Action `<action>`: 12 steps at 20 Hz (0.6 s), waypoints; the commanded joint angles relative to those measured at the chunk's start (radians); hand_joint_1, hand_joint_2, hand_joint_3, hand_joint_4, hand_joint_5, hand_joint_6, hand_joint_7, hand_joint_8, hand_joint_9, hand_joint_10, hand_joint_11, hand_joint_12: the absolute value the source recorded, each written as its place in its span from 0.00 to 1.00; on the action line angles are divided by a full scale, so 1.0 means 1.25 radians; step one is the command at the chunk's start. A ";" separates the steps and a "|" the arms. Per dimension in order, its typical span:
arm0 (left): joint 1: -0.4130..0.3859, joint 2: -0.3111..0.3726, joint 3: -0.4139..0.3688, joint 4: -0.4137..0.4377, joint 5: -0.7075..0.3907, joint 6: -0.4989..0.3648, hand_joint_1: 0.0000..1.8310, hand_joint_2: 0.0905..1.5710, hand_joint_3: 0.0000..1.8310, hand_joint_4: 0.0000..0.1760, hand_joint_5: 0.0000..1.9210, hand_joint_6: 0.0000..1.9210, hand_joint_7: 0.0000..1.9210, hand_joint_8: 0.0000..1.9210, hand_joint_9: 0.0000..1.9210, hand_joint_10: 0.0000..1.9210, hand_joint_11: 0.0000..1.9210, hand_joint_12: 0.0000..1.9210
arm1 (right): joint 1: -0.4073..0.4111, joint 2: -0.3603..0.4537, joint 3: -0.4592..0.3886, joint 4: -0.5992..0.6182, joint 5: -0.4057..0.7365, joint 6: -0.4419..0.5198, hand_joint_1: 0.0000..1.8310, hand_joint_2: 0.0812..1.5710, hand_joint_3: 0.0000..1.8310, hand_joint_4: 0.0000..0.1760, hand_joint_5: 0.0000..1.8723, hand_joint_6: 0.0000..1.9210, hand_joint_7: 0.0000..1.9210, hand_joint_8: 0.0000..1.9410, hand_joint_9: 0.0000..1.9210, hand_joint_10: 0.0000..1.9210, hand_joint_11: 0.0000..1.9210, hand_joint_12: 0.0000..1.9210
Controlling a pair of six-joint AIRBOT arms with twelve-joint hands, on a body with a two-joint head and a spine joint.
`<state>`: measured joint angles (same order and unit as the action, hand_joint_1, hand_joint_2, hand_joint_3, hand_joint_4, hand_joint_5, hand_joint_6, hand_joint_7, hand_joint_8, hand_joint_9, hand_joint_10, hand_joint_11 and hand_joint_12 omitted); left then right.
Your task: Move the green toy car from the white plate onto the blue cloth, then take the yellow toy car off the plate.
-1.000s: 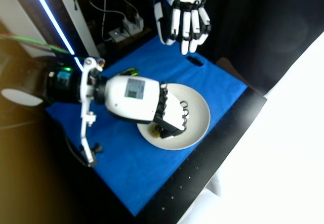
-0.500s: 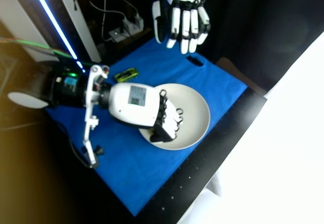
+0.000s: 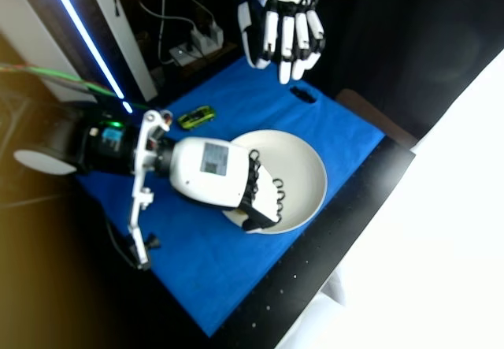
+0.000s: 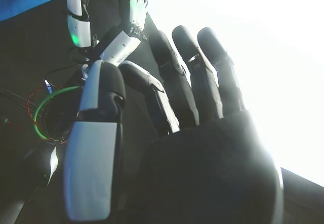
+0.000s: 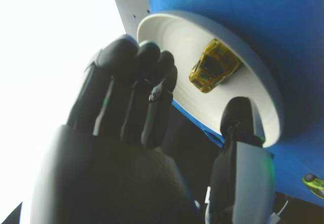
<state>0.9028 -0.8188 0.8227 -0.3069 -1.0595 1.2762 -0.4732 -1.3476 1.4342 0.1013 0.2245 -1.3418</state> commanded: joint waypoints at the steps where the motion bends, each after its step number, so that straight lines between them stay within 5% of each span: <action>1: -0.007 0.003 -0.001 0.016 -0.101 -0.001 0.47 0.78 0.00 1.00 0.36 0.73 0.44 0.01 0.25 0.38 0.07 0.76 | 0.004 -0.002 0.002 0.000 0.081 -0.004 0.42 0.58 0.00 0.00 0.41 0.00 0.31 0.57 0.30 0.76 0.29 0.97; 4: -0.006 0.003 -0.002 0.016 -0.101 -0.001 0.48 0.78 0.00 1.00 0.37 0.72 0.44 0.01 0.26 0.35 0.08 0.75 | 0.001 -0.006 0.006 0.002 0.078 -0.004 0.43 0.58 0.00 0.00 0.41 0.00 0.31 0.52 0.30 0.72 0.28 0.94; 6: -0.006 0.004 -0.002 0.016 -0.101 -0.001 0.48 0.78 0.00 1.00 0.37 0.71 0.45 0.02 0.28 0.36 0.09 0.76 | 0.000 -0.009 0.010 0.002 0.076 -0.004 0.41 0.58 0.00 0.00 0.40 0.00 0.35 0.32 0.30 0.57 0.24 0.87; 8: -0.006 0.004 -0.002 0.017 -0.101 -0.001 0.48 0.78 0.00 1.00 0.37 0.72 0.45 0.01 0.27 0.34 0.08 0.74 | -0.001 -0.012 0.013 0.002 0.074 -0.005 0.41 0.58 0.00 0.00 0.41 0.00 0.40 0.22 0.33 0.52 0.26 0.84; 10: -0.006 0.004 -0.003 0.017 -0.102 -0.001 0.48 0.78 0.00 1.00 0.37 0.72 0.45 0.01 0.28 0.34 0.09 0.74 | -0.002 -0.013 0.017 0.002 0.073 -0.005 0.42 0.57 0.00 0.00 0.40 0.00 0.38 0.29 0.31 0.61 0.27 0.88; 12: -0.005 0.005 -0.003 0.018 -0.102 -0.001 0.47 0.79 0.00 1.00 0.36 0.73 0.45 0.01 0.28 0.33 0.09 0.74 | -0.002 -0.016 0.019 0.003 0.072 -0.005 0.42 0.57 0.00 0.00 0.39 0.00 0.36 0.27 0.30 0.56 0.24 0.85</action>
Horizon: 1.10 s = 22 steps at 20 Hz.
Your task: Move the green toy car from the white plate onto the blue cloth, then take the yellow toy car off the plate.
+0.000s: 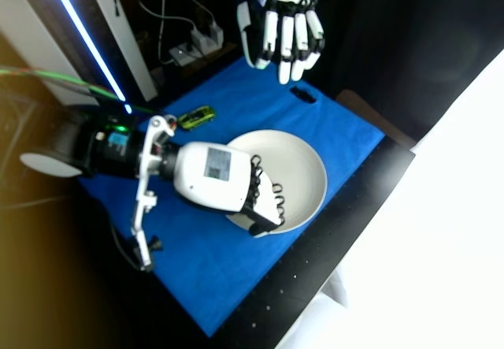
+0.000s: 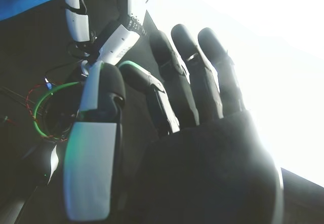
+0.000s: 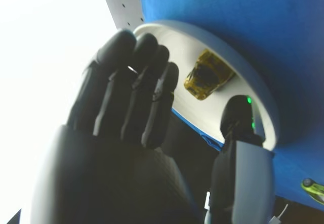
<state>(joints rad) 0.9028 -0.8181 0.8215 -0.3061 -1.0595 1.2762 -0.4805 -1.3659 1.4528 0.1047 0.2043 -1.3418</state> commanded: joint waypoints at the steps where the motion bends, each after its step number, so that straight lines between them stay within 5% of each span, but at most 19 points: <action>1: -0.005 0.004 -0.002 0.017 -0.102 -0.001 0.47 0.79 0.00 1.00 0.36 0.73 0.44 0.01 0.28 0.33 0.09 0.75 | 0.003 -0.002 0.005 0.000 0.087 -0.005 0.42 0.57 0.00 0.00 0.39 0.00 0.37 0.26 0.30 0.55 0.24 0.85; 2: -0.005 0.004 -0.002 0.017 -0.102 -0.001 0.47 0.78 0.00 1.00 0.36 0.72 0.45 0.01 0.29 0.34 0.09 0.76 | 0.003 -0.004 0.006 0.001 0.087 -0.005 0.42 0.57 0.00 0.00 0.39 0.00 0.37 0.22 0.29 0.51 0.22 0.84; 5: -0.005 0.004 -0.003 0.017 -0.103 -0.002 0.47 0.79 0.00 1.00 0.36 0.73 0.45 0.01 0.27 0.36 0.08 0.77 | 0.003 -0.005 0.007 0.001 0.086 -0.005 0.45 0.59 0.00 0.00 0.42 0.01 0.37 0.45 0.34 0.69 0.31 0.92; 7: -0.005 0.004 -0.004 0.019 -0.103 -0.003 0.47 0.78 0.00 1.00 0.36 0.72 0.45 0.01 0.28 0.34 0.09 0.76 | 0.001 -0.006 0.008 0.001 0.086 -0.005 0.46 0.60 0.00 0.00 0.41 0.00 0.35 0.38 0.30 0.61 0.25 0.89; 12: -0.004 0.004 -0.004 0.020 -0.104 -0.007 0.48 0.77 0.00 1.00 0.38 0.70 0.46 0.01 0.28 0.34 0.07 0.75 | -0.001 -0.009 0.011 0.001 0.081 -0.005 0.51 0.62 0.00 0.00 0.46 0.01 0.38 0.41 0.34 0.63 0.29 0.90; 14: -0.004 0.004 -0.004 0.020 -0.104 -0.008 0.48 0.78 0.00 1.00 0.38 0.71 0.46 0.01 0.26 0.36 0.02 0.80 | -0.002 -0.010 0.011 0.001 0.081 -0.005 0.52 0.65 0.00 0.00 0.49 0.01 0.43 0.22 0.37 0.44 0.24 0.80; 15: -0.003 0.004 -0.004 0.020 -0.105 -0.009 0.48 0.78 0.00 1.00 0.38 0.71 0.47 0.02 0.26 0.36 0.01 0.80 | -0.003 -0.011 0.012 0.001 0.080 -0.005 0.60 0.71 0.00 0.00 0.50 0.44 0.48 0.29 0.38 0.54 0.26 0.83; 16: -0.003 0.004 -0.004 0.020 -0.105 -0.009 0.48 0.78 0.00 1.00 0.38 0.71 0.47 0.02 0.25 0.36 0.01 0.79 | -0.003 -0.011 0.012 0.001 0.080 -0.005 0.61 0.72 0.00 0.00 0.48 0.55 0.49 0.31 0.39 0.54 0.28 0.82; 18: -0.002 0.004 -0.004 0.019 -0.106 -0.010 0.48 0.78 0.00 1.00 0.37 0.71 0.47 0.02 0.25 0.36 0.01 0.78 | -0.003 -0.012 0.012 0.001 0.080 -0.005 0.62 0.71 0.00 0.00 0.49 0.56 0.51 0.34 0.43 0.56 0.33 0.83; 19: -0.001 0.004 -0.004 0.019 -0.106 -0.010 0.48 0.78 0.00 1.00 0.37 0.71 0.46 0.01 0.26 0.36 0.02 0.78 | -0.003 -0.012 0.012 0.001 0.080 -0.005 0.65 0.71 0.01 0.00 0.50 0.56 0.48 0.53 0.44 0.54 0.34 0.81; 20: -0.001 0.004 -0.004 0.019 -0.107 -0.010 0.48 0.78 0.00 1.00 0.37 0.71 0.45 0.01 0.25 0.36 0.02 0.77 | -0.003 -0.012 0.012 0.001 0.080 -0.005 0.65 0.73 0.00 0.04 0.48 0.60 0.45 0.59 0.43 0.54 0.33 0.82; 22: 0.001 0.004 -0.004 0.018 -0.109 -0.013 0.49 0.77 0.00 1.00 0.38 0.70 0.46 0.01 0.26 0.35 0.02 0.77 | -0.003 -0.012 0.012 0.002 0.080 -0.005 0.65 0.73 0.00 0.06 0.47 0.59 0.47 0.61 0.45 0.57 0.35 0.84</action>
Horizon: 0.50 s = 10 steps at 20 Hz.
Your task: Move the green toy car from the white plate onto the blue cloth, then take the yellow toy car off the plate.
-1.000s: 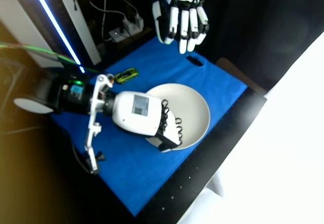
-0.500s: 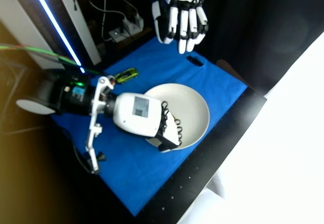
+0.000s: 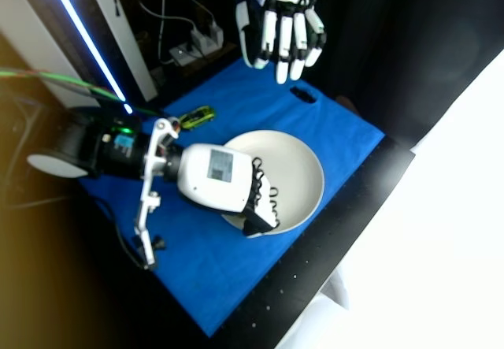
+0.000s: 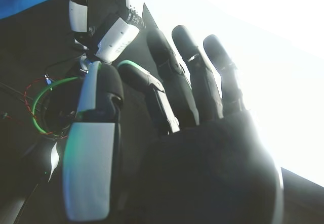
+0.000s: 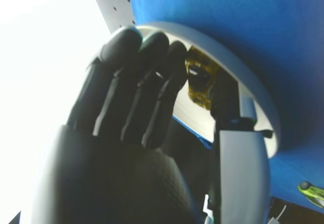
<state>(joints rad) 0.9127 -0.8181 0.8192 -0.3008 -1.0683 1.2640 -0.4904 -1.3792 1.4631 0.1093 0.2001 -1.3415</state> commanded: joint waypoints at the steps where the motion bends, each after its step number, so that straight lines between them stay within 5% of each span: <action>1: -0.006 0.004 -0.002 0.013 -0.103 -0.004 0.48 0.78 0.00 1.00 0.37 0.71 0.46 0.01 0.25 0.35 0.01 0.77 | 0.005 -0.001 0.002 -0.002 0.084 -0.005 0.66 0.73 0.00 0.00 0.47 0.55 0.48 0.63 0.46 0.59 0.36 0.85; 10: 0.004 0.004 -0.003 0.003 -0.109 -0.006 0.49 0.77 0.00 1.00 0.38 0.70 0.46 0.01 0.26 0.33 0.03 0.74 | 0.010 0.047 -0.061 -0.002 0.149 -0.005 0.68 0.74 0.00 0.00 0.43 0.55 0.48 0.69 0.48 0.69 0.44 0.89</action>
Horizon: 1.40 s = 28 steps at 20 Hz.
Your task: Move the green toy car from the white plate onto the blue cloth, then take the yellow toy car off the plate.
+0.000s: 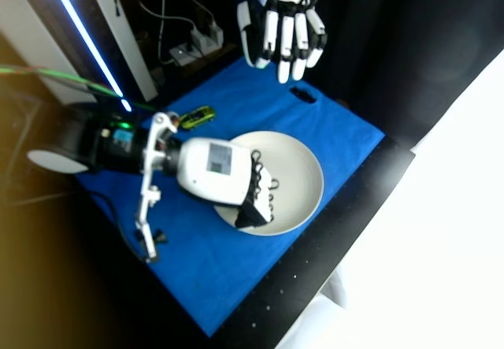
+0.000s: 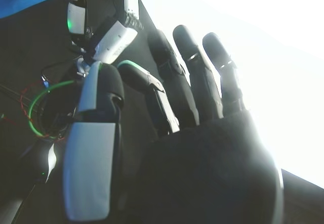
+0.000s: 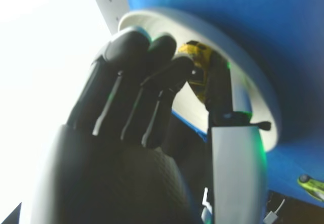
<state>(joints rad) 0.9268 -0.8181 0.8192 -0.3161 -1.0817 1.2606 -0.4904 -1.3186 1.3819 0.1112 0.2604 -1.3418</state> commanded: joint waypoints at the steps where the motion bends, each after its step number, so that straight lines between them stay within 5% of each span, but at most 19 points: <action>1: -0.007 0.004 -0.003 0.015 -0.099 -0.004 0.49 0.77 0.00 1.00 0.38 0.70 0.44 0.01 0.26 0.29 0.03 0.71 | 0.010 0.009 -0.006 -0.003 0.111 -0.005 0.67 0.76 0.00 0.00 0.41 0.56 0.46 0.74 0.48 0.76 0.46 0.94; 6: -0.006 0.004 -0.003 0.011 -0.099 -0.004 0.49 0.76 0.00 1.00 0.39 0.69 0.42 0.00 0.32 0.14 0.05 0.66 | 0.011 0.089 -0.087 -0.010 0.172 -0.005 0.67 0.75 0.00 0.00 0.41 0.58 0.47 0.71 0.45 0.74 0.41 0.93; 7: -0.005 0.005 -0.003 0.010 -0.100 -0.004 0.49 0.77 0.00 1.00 0.39 0.69 0.42 0.00 0.33 0.13 0.06 0.67 | 0.011 0.114 -0.112 -0.017 0.191 -0.005 0.63 0.75 0.00 0.00 0.43 0.63 0.50 0.81 0.50 0.94 0.51 0.99; 9: -0.002 0.007 -0.004 0.008 -0.103 -0.004 0.49 0.76 0.00 1.00 0.39 0.68 0.42 0.00 0.33 0.11 0.05 0.68 | 0.009 0.163 -0.161 -0.033 0.234 -0.005 0.62 0.75 0.00 0.00 0.44 0.64 0.58 0.86 0.61 0.99 0.63 1.00; 12: 0.012 0.012 -0.008 0.000 -0.114 -0.004 0.49 0.77 0.00 1.00 0.39 0.69 0.42 0.00 0.34 0.10 0.05 0.67 | -0.032 0.223 -0.239 -0.057 0.302 -0.005 0.69 0.71 0.00 0.00 0.45 0.54 0.55 0.59 0.57 0.67 0.50 0.85; 13: 0.014 0.013 -0.009 -0.001 -0.117 -0.004 0.50 0.76 0.00 1.00 0.40 0.67 0.44 0.01 0.35 0.11 0.05 0.70 | -0.044 0.237 -0.257 -0.063 0.319 -0.005 0.70 0.69 0.00 0.00 0.48 0.50 0.57 0.53 0.62 0.61 0.55 0.80; 15: 0.019 0.015 -0.011 -0.004 -0.121 -0.004 0.49 0.77 0.00 1.00 0.39 0.69 0.45 0.01 0.33 0.17 0.04 0.74 | -0.072 0.269 -0.298 -0.078 0.352 -0.005 0.63 0.72 0.00 0.00 0.47 0.60 0.61 0.55 0.62 0.68 0.54 0.89; 16: 0.021 0.017 -0.013 -0.005 -0.124 -0.004 0.49 0.77 0.00 1.00 0.38 0.71 0.44 0.01 0.31 0.18 0.01 0.74 | -0.091 0.287 -0.322 -0.082 0.369 -0.005 0.63 0.70 0.00 0.00 0.52 0.54 0.68 0.48 0.69 0.59 0.63 0.77; 18: 0.026 0.019 -0.015 -0.008 -0.129 -0.003 0.48 0.78 0.00 1.00 0.36 0.72 0.45 0.01 0.30 0.16 0.01 0.70 | -0.129 0.314 -0.357 -0.084 0.395 -0.005 0.70 0.68 0.00 0.00 0.48 0.51 0.61 0.46 0.62 0.50 0.50 0.74; 21: 0.036 0.022 -0.020 -0.014 -0.139 -0.003 0.49 0.78 0.00 1.00 0.38 0.71 0.45 0.01 0.29 0.28 0.07 0.74 | -0.196 0.341 -0.404 -0.084 0.429 -0.005 0.70 0.68 0.00 0.00 0.54 0.39 0.56 0.57 0.51 0.73 0.43 0.95; 22: 0.038 0.023 -0.020 -0.015 -0.141 -0.003 0.49 0.77 0.00 1.00 0.38 0.70 0.44 0.00 0.29 0.27 0.09 0.71 | -0.214 0.343 -0.414 -0.084 0.430 -0.005 0.70 0.67 0.00 0.00 0.57 0.34 0.57 0.56 0.52 0.73 0.46 0.93; 24: 0.040 0.023 -0.021 -0.017 -0.142 -0.003 0.48 0.78 0.00 1.00 0.37 0.71 0.42 0.00 0.31 0.18 0.08 0.66 | -0.255 0.336 -0.426 -0.080 0.430 -0.005 0.70 0.65 0.00 0.00 0.61 0.33 0.63 0.41 0.58 0.58 0.50 0.79; 25: 0.040 0.023 -0.022 -0.017 -0.142 -0.003 0.49 0.77 0.00 1.00 0.38 0.70 0.43 0.00 0.33 0.14 0.08 0.65 | -0.271 0.330 -0.429 -0.074 0.429 -0.005 0.75 0.65 0.00 0.00 0.60 0.33 0.62 0.40 0.53 0.59 0.49 0.75; 27: 0.040 0.023 -0.022 -0.018 -0.142 -0.003 0.49 0.77 0.00 1.00 0.38 0.70 0.43 0.00 0.34 0.12 0.08 0.66 | -0.296 0.317 -0.428 -0.058 0.427 -0.004 0.76 0.65 0.00 0.00 0.58 0.36 0.61 0.39 0.49 0.61 0.46 0.76; 28: 0.040 0.023 -0.023 -0.018 -0.142 -0.003 0.49 0.77 0.00 1.00 0.38 0.70 0.43 0.00 0.34 0.12 0.09 0.66 | -0.304 0.312 -0.428 -0.052 0.426 -0.004 0.72 0.64 0.00 0.00 0.62 0.29 0.63 0.43 0.53 0.60 0.46 0.78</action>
<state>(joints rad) 0.9848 -0.7937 0.7952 -0.3603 -1.1320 1.2602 -0.8810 -0.9298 0.8490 0.0536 0.6697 -1.3415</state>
